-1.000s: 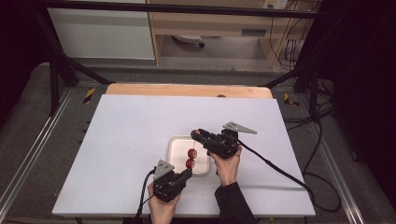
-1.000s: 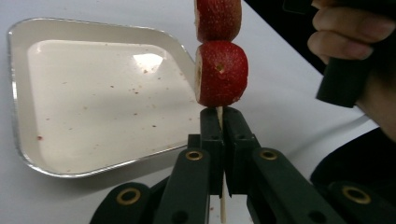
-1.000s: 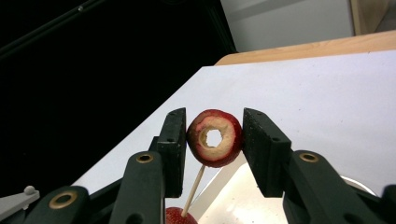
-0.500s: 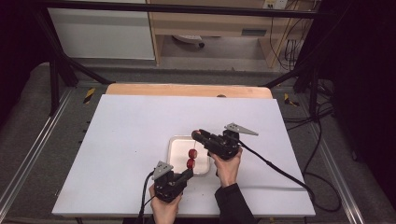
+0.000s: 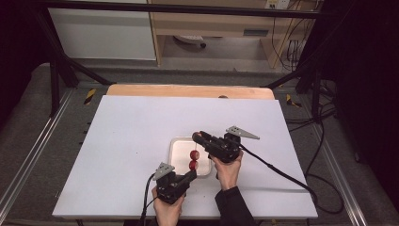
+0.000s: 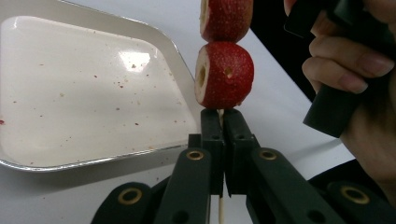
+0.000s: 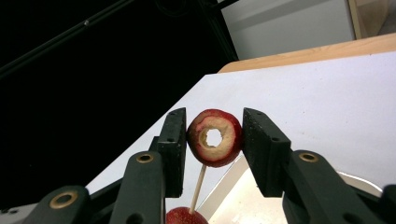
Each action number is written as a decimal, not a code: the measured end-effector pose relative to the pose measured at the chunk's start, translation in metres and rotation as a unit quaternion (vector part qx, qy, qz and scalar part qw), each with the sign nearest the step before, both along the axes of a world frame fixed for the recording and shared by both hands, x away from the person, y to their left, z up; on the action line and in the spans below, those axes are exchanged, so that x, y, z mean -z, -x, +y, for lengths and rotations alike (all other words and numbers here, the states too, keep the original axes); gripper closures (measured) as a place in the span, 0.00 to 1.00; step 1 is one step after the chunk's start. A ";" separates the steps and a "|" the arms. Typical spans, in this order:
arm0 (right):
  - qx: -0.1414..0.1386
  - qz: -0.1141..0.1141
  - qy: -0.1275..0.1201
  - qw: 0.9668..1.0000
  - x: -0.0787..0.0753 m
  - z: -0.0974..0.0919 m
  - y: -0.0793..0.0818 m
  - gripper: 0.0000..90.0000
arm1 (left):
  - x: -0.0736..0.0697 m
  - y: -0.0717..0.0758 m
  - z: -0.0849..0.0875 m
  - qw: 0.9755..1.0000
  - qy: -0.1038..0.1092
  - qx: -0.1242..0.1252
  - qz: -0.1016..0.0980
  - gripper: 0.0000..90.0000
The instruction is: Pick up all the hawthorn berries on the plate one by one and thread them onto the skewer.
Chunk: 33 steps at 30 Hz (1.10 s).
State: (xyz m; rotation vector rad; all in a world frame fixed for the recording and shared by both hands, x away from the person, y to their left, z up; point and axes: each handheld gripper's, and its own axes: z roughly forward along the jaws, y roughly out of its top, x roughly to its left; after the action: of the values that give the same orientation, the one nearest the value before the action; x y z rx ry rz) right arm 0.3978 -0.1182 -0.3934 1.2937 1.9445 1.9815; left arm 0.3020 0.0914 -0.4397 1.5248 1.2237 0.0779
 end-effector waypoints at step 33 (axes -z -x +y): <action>-0.039 -0.007 0.073 0.996 -0.006 -0.006 -0.003 0.69 | -0.009 -0.007 -0.004 0.998 -0.027 0.040 0.028 0.98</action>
State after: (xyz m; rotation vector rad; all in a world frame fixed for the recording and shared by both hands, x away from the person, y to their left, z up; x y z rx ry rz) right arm 0.4006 -0.1244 -0.3872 1.1824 2.1202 1.8345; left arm 0.3085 0.0871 -0.4311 1.6310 1.2110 0.0150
